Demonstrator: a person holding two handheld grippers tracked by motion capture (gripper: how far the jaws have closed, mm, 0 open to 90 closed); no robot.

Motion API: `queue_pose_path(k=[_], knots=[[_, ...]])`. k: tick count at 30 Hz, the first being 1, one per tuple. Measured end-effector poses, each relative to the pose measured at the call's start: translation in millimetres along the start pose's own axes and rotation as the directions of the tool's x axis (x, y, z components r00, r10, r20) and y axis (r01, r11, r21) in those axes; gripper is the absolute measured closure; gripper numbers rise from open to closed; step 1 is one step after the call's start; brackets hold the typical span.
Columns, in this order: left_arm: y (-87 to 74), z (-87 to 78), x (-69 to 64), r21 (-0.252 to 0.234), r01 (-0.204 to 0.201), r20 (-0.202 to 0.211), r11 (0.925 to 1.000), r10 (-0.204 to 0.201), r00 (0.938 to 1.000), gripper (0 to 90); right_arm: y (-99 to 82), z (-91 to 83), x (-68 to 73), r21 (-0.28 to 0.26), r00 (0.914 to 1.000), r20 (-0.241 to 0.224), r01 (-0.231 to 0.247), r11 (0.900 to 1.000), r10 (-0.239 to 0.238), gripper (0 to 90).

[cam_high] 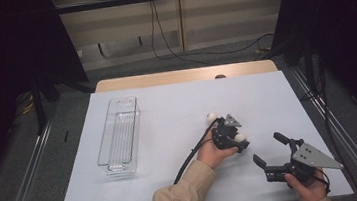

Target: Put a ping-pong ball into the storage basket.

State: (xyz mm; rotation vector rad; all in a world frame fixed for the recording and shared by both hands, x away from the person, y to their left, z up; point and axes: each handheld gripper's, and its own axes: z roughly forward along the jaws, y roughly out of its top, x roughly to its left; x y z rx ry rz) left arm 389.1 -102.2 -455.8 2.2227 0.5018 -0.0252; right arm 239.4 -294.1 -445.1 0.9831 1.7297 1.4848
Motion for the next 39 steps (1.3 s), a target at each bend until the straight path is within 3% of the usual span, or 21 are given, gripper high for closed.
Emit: queue_pose_path(k=[17,29,39], knots=[[-0.9,-15.5,2.6,0.019,0.004,0.006,0.9998,-0.004,1.0,51.0,-0.3,0.2,0.1,0.003,1.0,-0.002,0.001,1.0,-0.001,1.7],[-8.8,-29.2,11.9,0.007,0.042,-0.007,0.9991,-0.042,0.9991,51.0,-0.1,0.3,0.6,0.001,1.0,-0.003,-0.002,1.0,0.002,1.7],[-11.2,-36.5,15.0,0.014,0.052,-0.015,0.9986,-0.051,0.9986,51.0,-0.2,0.6,0.7,0.003,1.0,-0.002,-0.002,1.0,0.002,1.7]])
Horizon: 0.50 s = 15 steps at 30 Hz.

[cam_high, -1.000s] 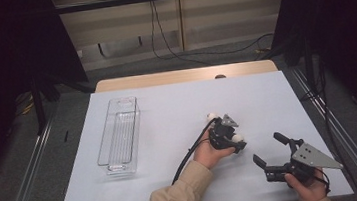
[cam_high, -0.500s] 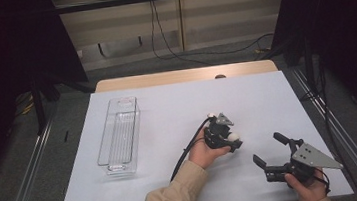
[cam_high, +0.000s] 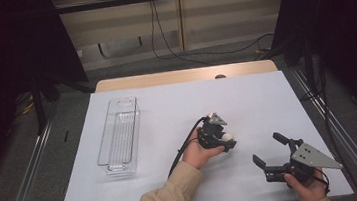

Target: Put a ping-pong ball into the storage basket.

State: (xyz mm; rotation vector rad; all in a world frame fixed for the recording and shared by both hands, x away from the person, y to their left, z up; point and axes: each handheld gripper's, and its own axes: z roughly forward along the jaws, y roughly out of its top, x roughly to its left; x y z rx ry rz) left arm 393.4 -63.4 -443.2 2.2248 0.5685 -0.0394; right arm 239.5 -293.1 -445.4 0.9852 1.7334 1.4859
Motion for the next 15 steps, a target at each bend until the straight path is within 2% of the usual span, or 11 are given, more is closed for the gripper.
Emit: queue_pose_path(k=[6,15], knots=[[-0.3,-4.4,1.8,0.004,-0.005,-0.006,1.0,0.005,1.0,51.0,0.0,-0.3,-0.2,0.0,1.0,0.0,0.0,1.0,0.0,1.7],[-3.3,-12.5,5.0,0.007,0.007,-0.015,1.0,-0.007,0.9999,51.0,-0.1,0.1,0.3,0.0,1.0,-0.001,0.001,1.0,-0.001,1.7]])
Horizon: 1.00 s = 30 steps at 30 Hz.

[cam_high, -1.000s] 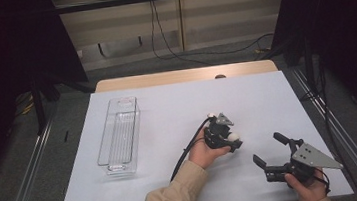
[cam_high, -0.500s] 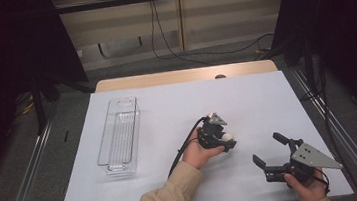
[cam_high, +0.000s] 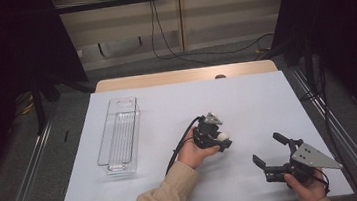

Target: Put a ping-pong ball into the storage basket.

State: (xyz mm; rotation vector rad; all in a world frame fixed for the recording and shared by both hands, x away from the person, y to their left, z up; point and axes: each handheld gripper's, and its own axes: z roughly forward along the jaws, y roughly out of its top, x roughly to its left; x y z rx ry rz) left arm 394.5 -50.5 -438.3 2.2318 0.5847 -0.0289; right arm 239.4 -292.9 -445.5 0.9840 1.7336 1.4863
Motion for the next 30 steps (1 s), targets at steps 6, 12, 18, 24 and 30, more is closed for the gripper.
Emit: queue_pose_path(k=[6,12,18,24,30], knots=[[-2.2,-5.1,2.3,-0.002,0.003,-0.005,1.0,-0.003,1.0,51.0,-0.3,0.9,0.7,0.002,1.0,-0.003,-0.001,1.0,0.001,1.7],[-5.1,-9.7,5.3,-0.003,0.011,-0.012,0.9999,-0.011,0.9999,51.0,-0.3,0.6,0.3,0.0,1.0,-0.002,-0.004,1.0,0.004,1.7],[-8.4,-13.3,7.6,0.007,0.014,-0.013,0.9999,-0.014,0.9998,51.0,-0.4,0.7,0.1,0.001,1.0,-0.001,-0.002,1.0,0.002,1.7],[-9.3,-17.5,9.8,0.006,0.019,-0.013,0.9998,-0.019,0.9997,51.1,-0.4,0.8,0.1,0.0,1.0,0.0,-0.004,1.0,0.004,1.6],[-10.6,-20.8,11.8,0.009,0.028,-0.018,0.9996,-0.028,0.9994,51.0,-0.2,0.5,0.2,0.002,1.0,0.0,0.0,1.0,0.0,1.6]])
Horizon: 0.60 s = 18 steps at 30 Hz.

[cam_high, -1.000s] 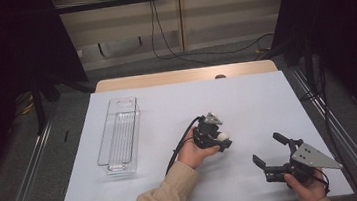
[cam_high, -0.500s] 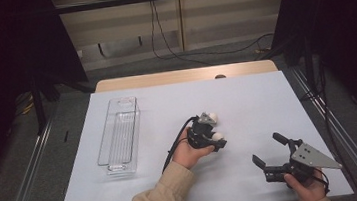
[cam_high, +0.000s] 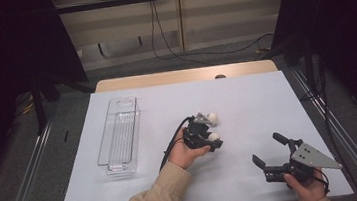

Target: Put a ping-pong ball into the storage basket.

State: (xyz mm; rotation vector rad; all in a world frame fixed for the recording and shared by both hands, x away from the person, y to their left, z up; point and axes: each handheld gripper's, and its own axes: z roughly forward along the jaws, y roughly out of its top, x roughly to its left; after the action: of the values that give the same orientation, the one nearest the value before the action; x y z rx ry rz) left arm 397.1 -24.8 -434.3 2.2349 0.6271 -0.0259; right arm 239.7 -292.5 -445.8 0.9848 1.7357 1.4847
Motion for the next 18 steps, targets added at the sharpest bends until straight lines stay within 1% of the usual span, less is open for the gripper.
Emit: queue_pose_path(k=[2,5,7,9,18], knots=[[-0.3,-0.9,0.6,-0.001,0.0,-0.006,1.0,0.0,1.0,51.0,0.0,0.1,-0.3,0.0,1.0,0.001,-0.002,1.0,0.002,1.6],[-1.0,-1.9,1.3,-0.001,-0.003,-0.005,1.0,0.003,1.0,51.0,-0.1,0.0,-0.4,0.001,1.0,0.002,-0.004,1.0,0.004,1.6],[-1.3,-3.1,2.1,0.002,0.0,-0.006,1.0,0.0,1.0,51.0,-0.1,0.2,-0.2,0.001,1.0,0.001,-0.004,1.0,0.004,1.6],[-1.8,-4.1,2.7,-0.006,0.003,-0.003,1.0,-0.003,1.0,51.0,-0.1,0.4,0.0,0.0,1.0,0.0,-0.001,1.0,0.001,1.7],[-3.2,-11.5,6.5,-0.017,0.018,-0.011,0.9997,-0.019,0.9998,51.0,-0.1,0.3,-0.4,0.001,1.0,0.006,-0.004,1.0,0.004,1.7]])
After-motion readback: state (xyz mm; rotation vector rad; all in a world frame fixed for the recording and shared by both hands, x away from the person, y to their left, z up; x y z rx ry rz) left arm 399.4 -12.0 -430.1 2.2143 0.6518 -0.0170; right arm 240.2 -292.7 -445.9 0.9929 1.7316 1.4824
